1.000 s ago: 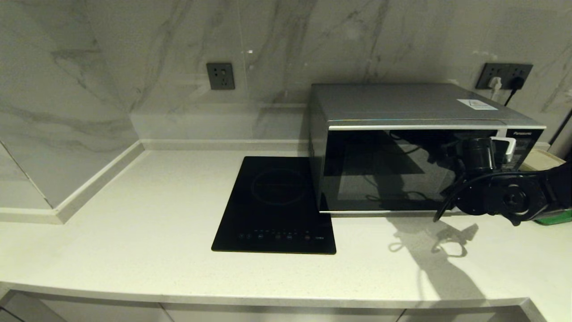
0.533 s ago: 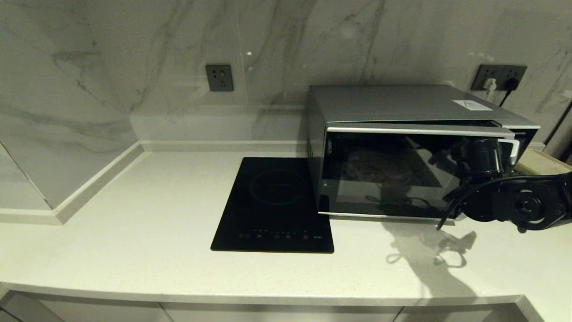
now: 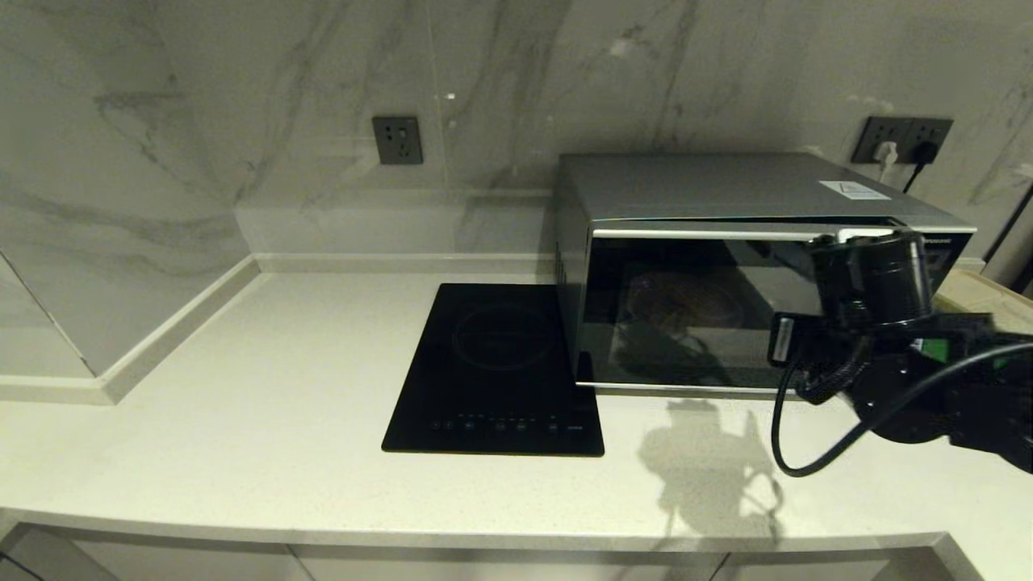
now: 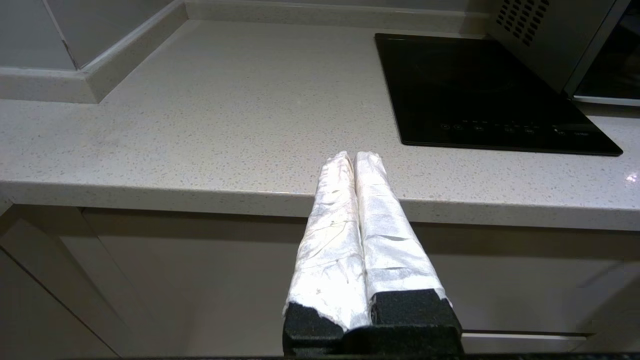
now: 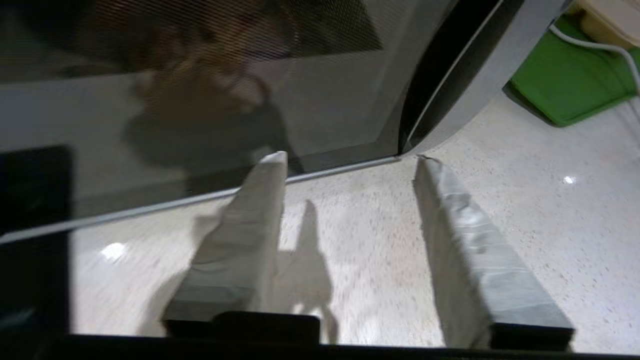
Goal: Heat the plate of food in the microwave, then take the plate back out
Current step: Open the microwave oven
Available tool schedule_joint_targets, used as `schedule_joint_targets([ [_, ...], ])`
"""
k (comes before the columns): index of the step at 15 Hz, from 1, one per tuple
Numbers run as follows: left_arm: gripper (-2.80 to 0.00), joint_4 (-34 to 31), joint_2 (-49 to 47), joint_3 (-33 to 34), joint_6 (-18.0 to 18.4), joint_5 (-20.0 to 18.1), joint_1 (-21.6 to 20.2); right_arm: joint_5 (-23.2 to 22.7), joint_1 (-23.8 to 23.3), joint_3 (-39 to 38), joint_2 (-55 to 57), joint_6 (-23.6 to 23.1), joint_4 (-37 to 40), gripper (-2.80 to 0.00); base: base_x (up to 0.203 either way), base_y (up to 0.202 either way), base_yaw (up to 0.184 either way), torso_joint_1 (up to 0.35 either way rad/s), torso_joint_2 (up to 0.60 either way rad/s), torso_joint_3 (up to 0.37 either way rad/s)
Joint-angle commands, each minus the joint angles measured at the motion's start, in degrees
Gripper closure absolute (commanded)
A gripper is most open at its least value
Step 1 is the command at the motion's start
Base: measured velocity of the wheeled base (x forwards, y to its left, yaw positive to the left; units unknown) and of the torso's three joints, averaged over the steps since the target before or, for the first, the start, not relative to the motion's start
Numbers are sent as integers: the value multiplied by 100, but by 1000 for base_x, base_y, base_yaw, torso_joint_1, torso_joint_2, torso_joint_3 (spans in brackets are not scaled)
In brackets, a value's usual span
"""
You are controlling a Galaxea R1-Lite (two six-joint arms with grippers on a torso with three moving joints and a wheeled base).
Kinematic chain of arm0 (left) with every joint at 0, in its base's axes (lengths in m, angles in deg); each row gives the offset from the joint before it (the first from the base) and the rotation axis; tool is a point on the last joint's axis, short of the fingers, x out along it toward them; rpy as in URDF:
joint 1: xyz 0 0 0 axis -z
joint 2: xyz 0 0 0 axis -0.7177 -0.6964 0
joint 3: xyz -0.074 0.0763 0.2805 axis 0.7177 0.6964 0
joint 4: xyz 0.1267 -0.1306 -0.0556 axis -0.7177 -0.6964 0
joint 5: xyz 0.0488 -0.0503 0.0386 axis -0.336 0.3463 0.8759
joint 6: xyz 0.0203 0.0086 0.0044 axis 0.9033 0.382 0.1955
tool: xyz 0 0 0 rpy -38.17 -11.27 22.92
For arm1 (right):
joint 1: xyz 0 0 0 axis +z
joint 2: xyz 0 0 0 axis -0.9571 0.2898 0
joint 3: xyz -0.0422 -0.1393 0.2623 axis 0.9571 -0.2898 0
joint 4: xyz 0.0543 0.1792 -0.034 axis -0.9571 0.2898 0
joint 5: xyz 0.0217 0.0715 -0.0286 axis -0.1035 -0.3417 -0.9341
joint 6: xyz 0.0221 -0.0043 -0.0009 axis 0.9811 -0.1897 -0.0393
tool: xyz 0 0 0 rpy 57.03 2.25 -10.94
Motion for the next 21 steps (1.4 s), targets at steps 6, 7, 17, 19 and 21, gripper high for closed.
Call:
schedule_joint_targets([
  [6,0,2,0,1,-4,2,-2,-750,-800,2296,-341,-42,1924,0,0,0,0,0,0,0],
  [7,0,2,0,1,-4,2,-2,-876,-1010,2609,0,-43,1968,0,0,0,0,0,0,0],
  [17,0,2,0,1,-4,2,-2,-1230,-1832,5216,2033,147,2577,0,0,0,0,0,0,0],
  [19,0,2,0,1,-4,2,-2,-1418,-1888,5214,2054,375,2628,0,0,0,0,0,0,0],
  [21,0,2,0,1,-4,2,-2,-1784,-1933,5309,2031,696,2925,0,0,0,0,0,0,0],
])
